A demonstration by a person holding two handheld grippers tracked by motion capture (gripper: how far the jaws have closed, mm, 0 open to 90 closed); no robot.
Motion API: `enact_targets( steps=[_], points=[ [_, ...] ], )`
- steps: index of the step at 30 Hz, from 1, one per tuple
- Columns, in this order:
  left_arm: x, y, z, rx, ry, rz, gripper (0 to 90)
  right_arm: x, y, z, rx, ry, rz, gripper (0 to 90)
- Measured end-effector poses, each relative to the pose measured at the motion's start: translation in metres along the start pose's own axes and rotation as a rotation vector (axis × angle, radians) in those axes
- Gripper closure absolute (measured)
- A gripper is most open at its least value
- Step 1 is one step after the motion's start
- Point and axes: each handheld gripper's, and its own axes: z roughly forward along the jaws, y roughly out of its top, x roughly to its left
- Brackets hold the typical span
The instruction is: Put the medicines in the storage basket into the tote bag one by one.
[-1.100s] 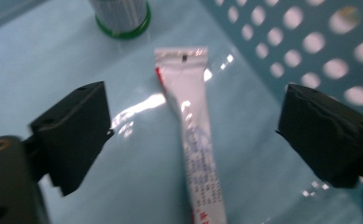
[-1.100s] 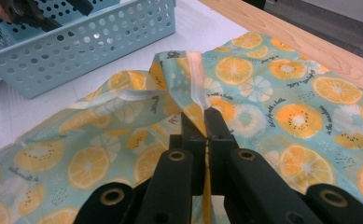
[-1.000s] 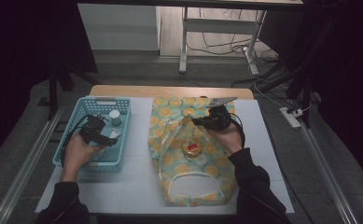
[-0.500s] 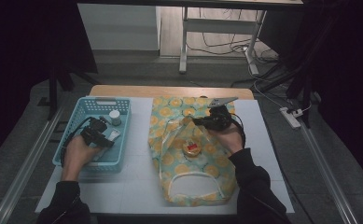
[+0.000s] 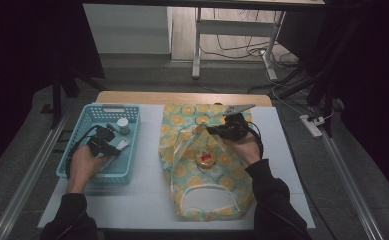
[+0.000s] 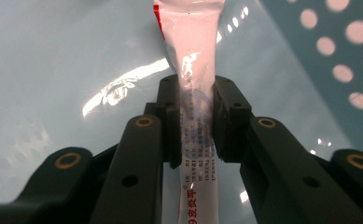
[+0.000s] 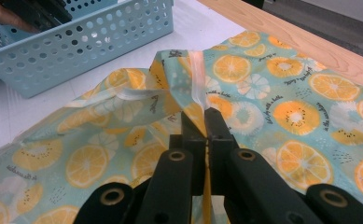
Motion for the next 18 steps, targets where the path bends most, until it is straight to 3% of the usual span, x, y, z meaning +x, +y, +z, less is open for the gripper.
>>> enact_targets(
  steps=[7, 18],
  points=[
    [0.001, 0.0, -0.012, -0.1, 0.037, 0.014, 74.8, 0.0, 0.0, 0.0, -0.002, 0.001, -0.001, 89.6],
    [-0.007, 0.005, -0.042, -0.251, 0.007, 0.024, 74.9, 0.001, 0.002, -0.001, -0.015, 0.002, -0.007, 89.6]
  ],
)
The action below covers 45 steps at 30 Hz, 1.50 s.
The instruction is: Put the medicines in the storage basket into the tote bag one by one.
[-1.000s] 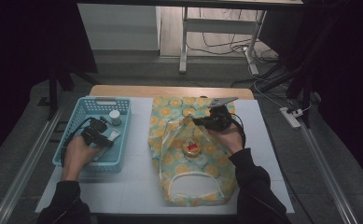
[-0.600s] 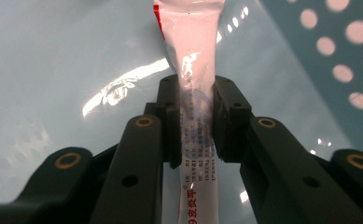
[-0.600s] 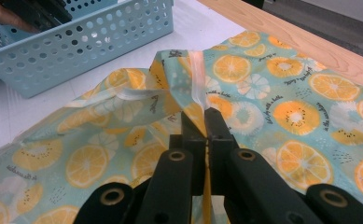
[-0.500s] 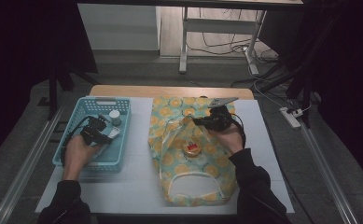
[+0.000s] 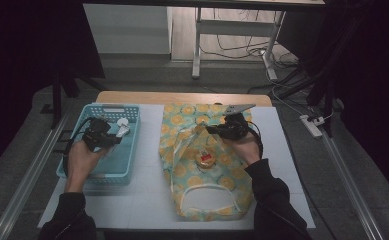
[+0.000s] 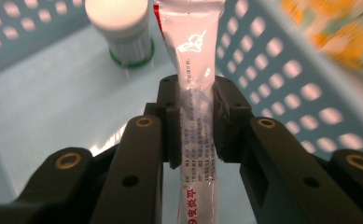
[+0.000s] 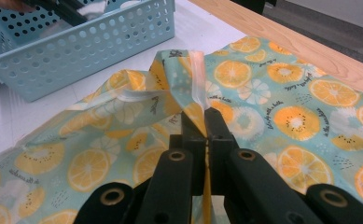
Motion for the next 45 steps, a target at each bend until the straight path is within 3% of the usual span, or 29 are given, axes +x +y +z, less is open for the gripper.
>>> enact_targets(
  steps=[17, 28, 45],
  points=[
    [-0.03, 0.018, -0.029, -0.103, -0.17, 0.029, 74.9, 0.0, 0.0, -0.001, -0.003, -0.002, -0.001, 89.6],
    [-0.078, 0.036, -0.035, -0.123, -0.258, 0.13, 74.8, 0.0, -0.001, -0.001, -0.003, -0.001, 0.002, 89.6],
    [-0.14, 0.056, -0.023, -0.118, -0.377, 0.25, 74.8, -0.002, 0.0, -0.001, -0.002, -0.005, 0.005, 89.6]
  ],
)
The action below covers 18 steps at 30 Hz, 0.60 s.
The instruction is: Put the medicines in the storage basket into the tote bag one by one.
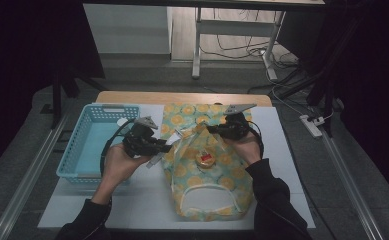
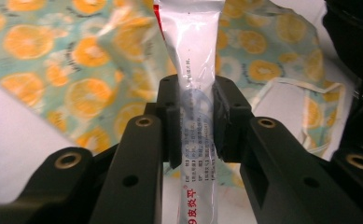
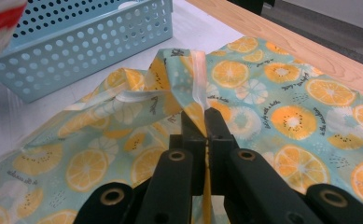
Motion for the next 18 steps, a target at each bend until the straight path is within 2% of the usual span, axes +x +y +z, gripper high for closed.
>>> enact_targets(
  steps=[4, 9, 14, 18],
  points=[
    [-0.01, 0.006, 0.014, 0.022, -0.023, 0.02, 74.8, 0.0, 0.0, 0.001, 0.004, 0.0, 0.0, 89.6],
    [-0.017, 0.012, 0.032, 0.05, -0.044, 0.025, 74.8, 0.001, 0.0, 0.001, 0.005, 0.002, -0.001, 89.6],
    [-0.023, 0.016, 0.049, 0.073, -0.084, 0.039, 74.7, 0.0, 0.0, 0.001, 0.001, 0.001, 0.0, 89.6],
    [-0.029, 0.021, 0.063, 0.087, -0.093, 0.045, 74.7, 0.001, 0.001, 0.001, -0.006, 0.011, 0.0, 89.6]
  ],
)
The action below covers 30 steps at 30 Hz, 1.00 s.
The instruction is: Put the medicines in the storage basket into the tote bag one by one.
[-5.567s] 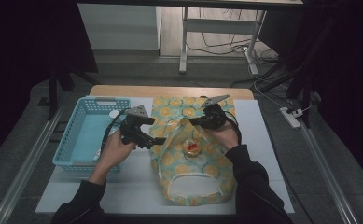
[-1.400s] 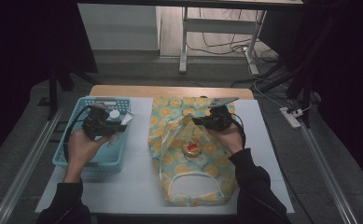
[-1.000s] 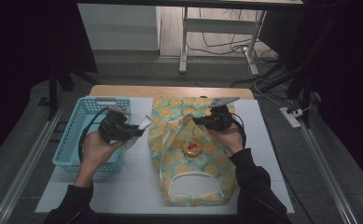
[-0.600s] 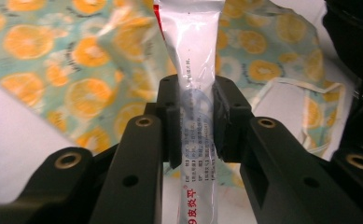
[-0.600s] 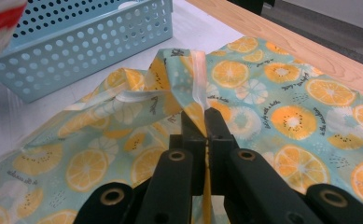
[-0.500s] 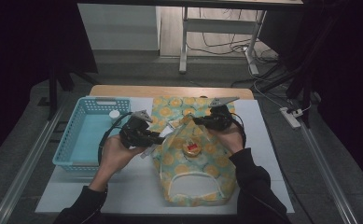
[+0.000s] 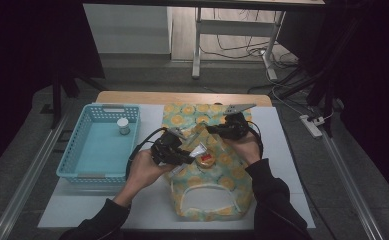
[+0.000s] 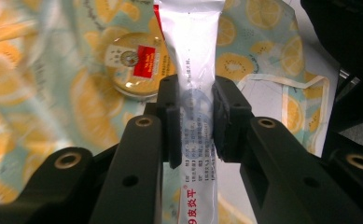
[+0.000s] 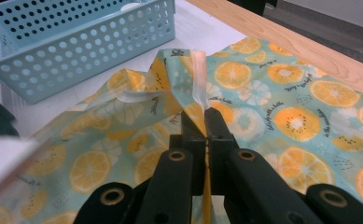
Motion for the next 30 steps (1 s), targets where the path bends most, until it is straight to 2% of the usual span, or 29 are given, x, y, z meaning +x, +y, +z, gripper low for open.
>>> enact_targets(
  steps=[5, 10, 13, 20, 30],
  points=[
    [-0.002, 0.007, 0.019, 0.012, -0.009, 0.016, 74.7, 0.001, 0.0, 0.0, 0.004, -0.001, -0.003, 89.6],
    [0.003, 0.012, 0.038, 0.034, 0.027, 0.022, 74.6, 0.0, -0.001, -0.001, 0.004, -0.003, 0.0, 89.6],
    [0.009, 0.012, 0.047, 0.051, 0.056, 0.013, 74.6, 0.001, -0.001, 0.0, 0.006, 0.0, -0.002, 89.6],
    [0.028, 0.007, 0.057, 0.063, 0.096, -0.026, 74.6, 0.002, -0.001, 0.003, 0.013, 0.001, -0.008, 89.6],
    [0.044, 0.006, 0.066, 0.079, 0.185, -0.056, 74.5, 0.001, -0.002, 0.005, 0.02, -0.003, -0.008, 89.6]
  ],
)
